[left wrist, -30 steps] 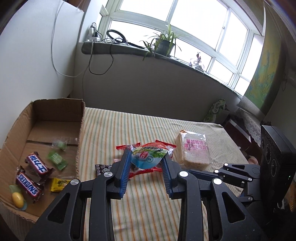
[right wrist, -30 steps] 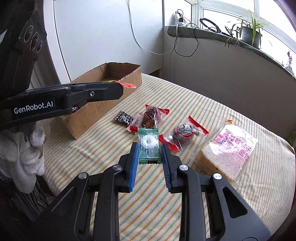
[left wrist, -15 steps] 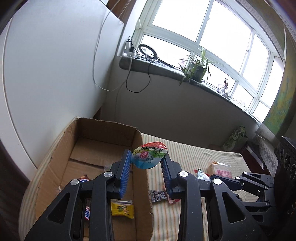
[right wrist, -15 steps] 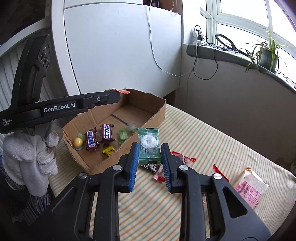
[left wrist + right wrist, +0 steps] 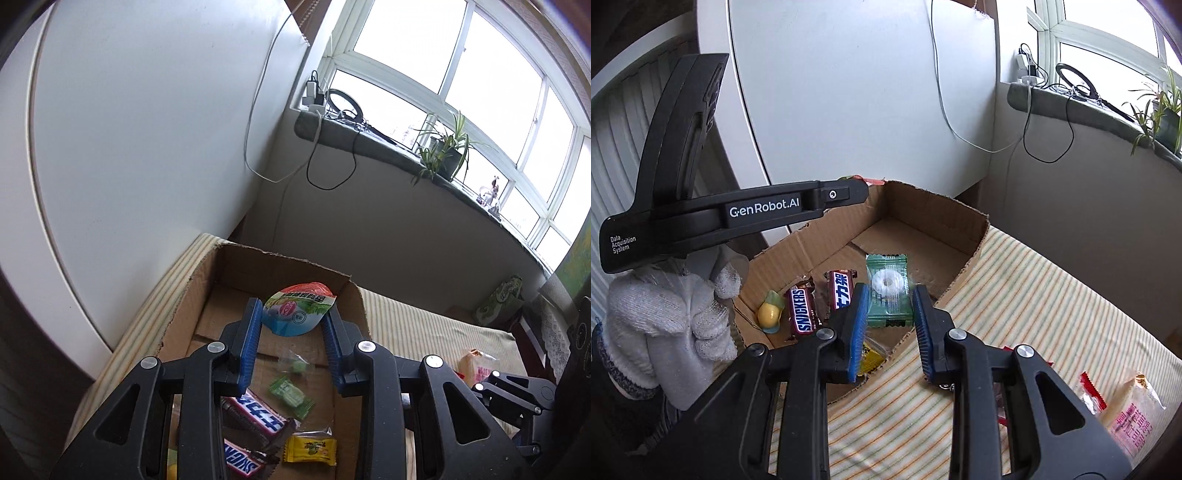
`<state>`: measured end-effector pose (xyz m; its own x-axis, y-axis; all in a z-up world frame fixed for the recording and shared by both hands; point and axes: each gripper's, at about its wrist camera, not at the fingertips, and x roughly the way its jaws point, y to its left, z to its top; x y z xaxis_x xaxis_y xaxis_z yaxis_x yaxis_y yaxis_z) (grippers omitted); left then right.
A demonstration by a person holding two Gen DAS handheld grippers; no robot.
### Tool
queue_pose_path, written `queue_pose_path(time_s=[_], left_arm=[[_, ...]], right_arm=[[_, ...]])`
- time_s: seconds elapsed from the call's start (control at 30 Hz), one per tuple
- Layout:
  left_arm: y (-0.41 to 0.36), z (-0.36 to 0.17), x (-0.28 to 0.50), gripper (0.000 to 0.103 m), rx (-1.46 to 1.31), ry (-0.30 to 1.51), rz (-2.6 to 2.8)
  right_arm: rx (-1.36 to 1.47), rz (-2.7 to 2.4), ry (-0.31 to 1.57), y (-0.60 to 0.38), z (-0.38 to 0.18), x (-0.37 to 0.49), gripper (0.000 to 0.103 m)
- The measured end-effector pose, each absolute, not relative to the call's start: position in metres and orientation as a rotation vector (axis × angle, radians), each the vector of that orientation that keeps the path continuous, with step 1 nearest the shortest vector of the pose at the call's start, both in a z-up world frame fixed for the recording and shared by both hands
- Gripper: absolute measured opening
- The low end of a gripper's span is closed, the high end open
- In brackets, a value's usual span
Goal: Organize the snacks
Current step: 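Carry both candies into the cardboard box and open both tools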
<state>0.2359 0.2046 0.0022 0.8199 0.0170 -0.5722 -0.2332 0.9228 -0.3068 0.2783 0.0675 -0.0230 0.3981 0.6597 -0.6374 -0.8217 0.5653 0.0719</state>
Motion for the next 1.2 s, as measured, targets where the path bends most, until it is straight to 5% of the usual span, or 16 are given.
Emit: queue_pose_path(time_s=[0.83,0.97,1.2], left_arm=[[0.202,0.003,0.233,0.032,-0.301,0.605,0.229],[0.202,0.005,0.232,0.048,-0.301,0.594,0.239],[0.199,0.008,0.231,0.049,-0.295,0.578,0.239]], right_arm=[[-0.297,0.992,0.701,0.086,-0.035,0.272,0.027],[-0.292,0.982,0.685,0.081,-0.033,0.268,0.049],[-0.265,0.970,0.683,0.068,-0.031,0.266,0.050]])
